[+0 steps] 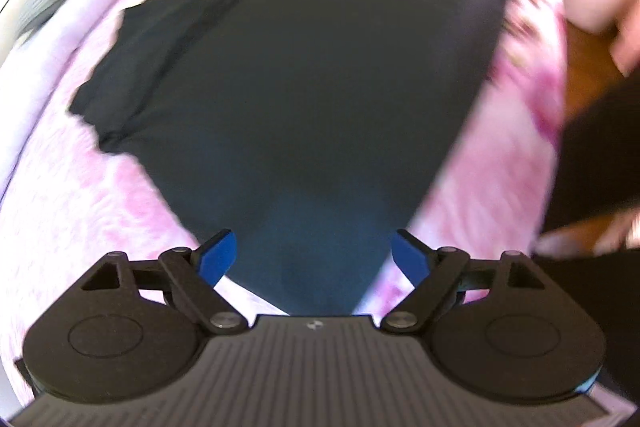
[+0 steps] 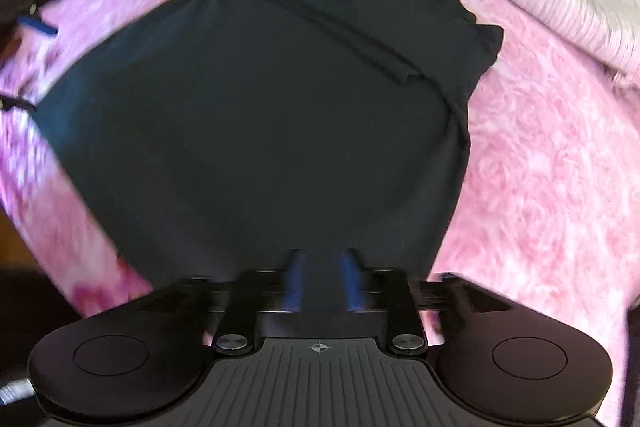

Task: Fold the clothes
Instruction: 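Smooth the folded black shirt flat with both grippers, then grasp the hem of the black shirt with both grippers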

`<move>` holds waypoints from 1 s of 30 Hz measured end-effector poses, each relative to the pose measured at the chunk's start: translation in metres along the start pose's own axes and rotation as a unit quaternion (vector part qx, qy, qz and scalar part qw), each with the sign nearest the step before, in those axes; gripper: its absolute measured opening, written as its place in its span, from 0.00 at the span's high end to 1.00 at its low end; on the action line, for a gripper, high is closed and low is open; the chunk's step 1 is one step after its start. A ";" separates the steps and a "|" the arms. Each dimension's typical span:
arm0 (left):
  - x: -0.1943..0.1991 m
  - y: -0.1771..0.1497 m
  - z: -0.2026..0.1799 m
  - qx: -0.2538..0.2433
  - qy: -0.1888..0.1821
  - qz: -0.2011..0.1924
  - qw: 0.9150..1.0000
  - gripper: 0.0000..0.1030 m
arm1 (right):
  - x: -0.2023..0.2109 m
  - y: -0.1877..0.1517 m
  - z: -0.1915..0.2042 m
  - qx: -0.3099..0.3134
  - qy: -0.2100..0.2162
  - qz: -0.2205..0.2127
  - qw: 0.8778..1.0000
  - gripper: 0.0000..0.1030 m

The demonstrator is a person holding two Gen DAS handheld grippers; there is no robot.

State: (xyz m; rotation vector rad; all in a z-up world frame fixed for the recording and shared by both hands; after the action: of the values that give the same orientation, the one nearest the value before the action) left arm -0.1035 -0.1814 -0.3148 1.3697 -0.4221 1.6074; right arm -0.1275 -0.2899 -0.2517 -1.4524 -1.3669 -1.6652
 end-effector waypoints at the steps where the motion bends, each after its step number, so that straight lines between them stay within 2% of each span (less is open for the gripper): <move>1: -0.001 -0.007 -0.010 -0.021 -0.004 -0.003 1.000 0.20 | 0.002 -0.008 0.008 0.012 -0.005 0.002 1.000 0.36; 4: -0.018 -0.022 -0.031 -0.087 0.008 -0.005 0.996 0.20 | -0.002 -0.031 0.036 0.057 -0.018 0.013 0.998 0.33; 7: -0.032 -0.035 -0.044 -0.128 0.034 0.002 0.991 0.23 | -0.009 -0.051 0.060 0.094 -0.029 0.021 0.995 0.33; 10: -0.032 -0.049 -0.044 -0.139 0.051 -0.003 0.989 0.25 | -0.011 -0.068 0.074 0.127 -0.036 0.017 0.991 0.33; 14: -0.038 -0.058 -0.039 -0.146 0.084 0.018 0.986 0.34 | -0.017 -0.094 0.077 0.173 -0.055 0.012 0.983 0.33; 15: -0.040 -0.056 -0.038 -0.141 0.090 0.020 0.986 0.38 | -0.018 -0.101 0.075 0.185 -0.063 0.013 0.981 0.33; 16: -0.040 -0.053 -0.037 -0.144 0.098 0.021 0.984 0.52 | -0.018 -0.108 0.073 0.199 -0.070 0.014 0.977 0.33; 17: -0.042 -0.050 -0.037 -0.146 0.103 0.022 0.984 0.62 | -0.019 -0.113 0.070 0.216 -0.078 0.013 0.973 0.33; 18: -0.043 -0.047 -0.036 -0.147 0.108 0.024 0.983 0.65 | -0.020 -0.120 0.068 0.234 -0.087 0.010 0.968 0.33; 19: -0.046 -0.043 -0.034 -0.142 0.109 0.028 0.983 0.73 | -0.023 -0.126 0.067 0.253 -0.095 0.007 0.963 0.33; 20: -0.047 -0.040 -0.031 -0.132 0.112 0.030 0.984 0.86 | -0.027 -0.132 0.067 0.278 -0.102 0.005 0.955 0.33; 21: -0.048 -0.037 -0.026 -0.126 0.125 0.029 0.984 0.92 | -0.033 -0.139 0.067 0.307 -0.110 0.001 0.945 0.33; 22: -0.048 -0.033 -0.018 -0.113 0.134 0.028 0.984 0.96 | -0.039 -0.145 0.067 0.338 -0.118 -0.004 0.934 0.33; 23: -0.048 -0.030 -0.011 -0.101 0.144 0.026 0.984 0.96 | -0.045 -0.150 0.066 0.360 -0.124 -0.006 0.925 0.33; 25: -0.047 -0.024 0.002 -0.080 0.145 0.027 0.986 0.96 | -0.055 -0.154 0.056 0.376 -0.125 -0.006 0.918 0.34; 26: -0.046 -0.021 0.006 -0.078 0.143 0.026 0.986 0.96 | -0.055 -0.154 0.049 0.373 -0.117 -0.014 0.920 0.34; 27: -0.046 -0.019 0.009 -0.076 0.140 0.025 0.987 0.96 | -0.054 -0.154 0.043 0.374 -0.111 -0.022 0.920 0.38; 28: -0.047 -0.017 0.011 -0.079 0.137 0.025 0.987 0.97 | -0.053 -0.153 0.037 0.374 -0.109 -0.025 0.921 0.48; 29: -0.046 -0.015 0.011 -0.081 0.133 0.025 0.987 0.97 | -0.053 -0.152 0.032 0.372 -0.111 -0.024 0.921 0.89; 30: -0.045 -0.013 0.012 -0.083 0.129 0.026 0.988 0.97 | -0.052 -0.150 0.027 0.369 -0.113 -0.022 0.922 0.98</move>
State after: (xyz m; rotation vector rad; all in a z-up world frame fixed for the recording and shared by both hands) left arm -0.0894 -0.2037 -0.3558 1.0170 -0.4280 1.7242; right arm -0.2341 -0.2247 -0.3535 -1.1676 -1.8876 -0.8363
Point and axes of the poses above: each gripper's, at about its wrist camera, not at the fingertips, and x roughly against the way its jaws point, z to its left, y to its top, the point moved 1 cm from there along -x, roughly the way its jaws point, and after that the axes turned 2 degrees about y, right-handed, at the moved point
